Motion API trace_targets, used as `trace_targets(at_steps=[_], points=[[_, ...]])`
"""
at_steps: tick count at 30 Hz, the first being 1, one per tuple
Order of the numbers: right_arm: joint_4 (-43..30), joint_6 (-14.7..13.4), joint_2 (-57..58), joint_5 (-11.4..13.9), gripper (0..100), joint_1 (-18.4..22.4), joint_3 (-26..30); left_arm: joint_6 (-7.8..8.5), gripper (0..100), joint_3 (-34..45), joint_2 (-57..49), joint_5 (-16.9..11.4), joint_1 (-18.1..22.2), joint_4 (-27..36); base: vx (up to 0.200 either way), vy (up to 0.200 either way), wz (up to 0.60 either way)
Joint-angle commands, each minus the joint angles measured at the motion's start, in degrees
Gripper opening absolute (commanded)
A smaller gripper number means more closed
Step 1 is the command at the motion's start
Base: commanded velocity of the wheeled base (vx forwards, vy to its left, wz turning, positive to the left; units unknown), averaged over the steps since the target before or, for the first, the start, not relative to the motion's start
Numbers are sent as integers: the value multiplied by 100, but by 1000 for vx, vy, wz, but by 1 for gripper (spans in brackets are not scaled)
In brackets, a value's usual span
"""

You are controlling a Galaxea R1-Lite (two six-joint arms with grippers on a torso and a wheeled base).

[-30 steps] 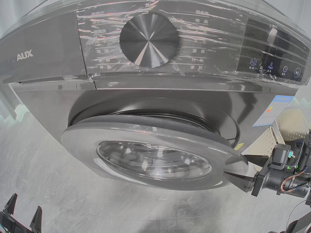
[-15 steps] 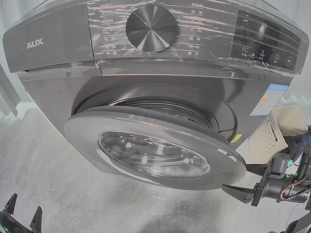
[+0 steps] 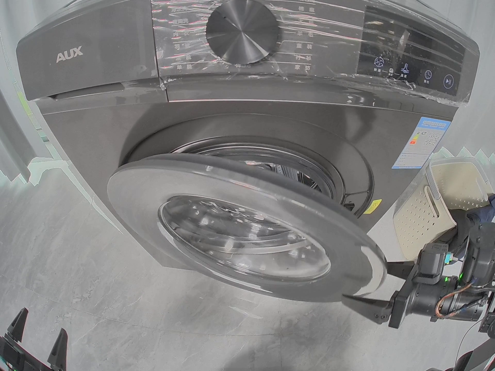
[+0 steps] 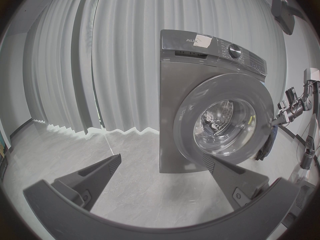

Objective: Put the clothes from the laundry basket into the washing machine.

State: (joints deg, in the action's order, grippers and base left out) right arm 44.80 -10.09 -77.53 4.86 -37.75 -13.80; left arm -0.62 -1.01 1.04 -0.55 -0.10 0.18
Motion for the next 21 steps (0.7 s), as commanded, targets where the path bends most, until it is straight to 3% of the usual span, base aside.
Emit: trace_targets(at_steps=[1,8,16,21], points=[[20,-1,186,23,100,-136,202,1,100,92,-104,2,1,-1,0,0,0],[38,16,186,15,100,277,70,-8,100,92,-104,2,1,-1,0,0,0],[38,-1,-69,23,100,225,35,-43,100,92,-104,2,1,-1,0,0,0],[38,-10,-60,32,100,93,-9,-52,100,92,-104,11,1,-1,-120,0,0]])
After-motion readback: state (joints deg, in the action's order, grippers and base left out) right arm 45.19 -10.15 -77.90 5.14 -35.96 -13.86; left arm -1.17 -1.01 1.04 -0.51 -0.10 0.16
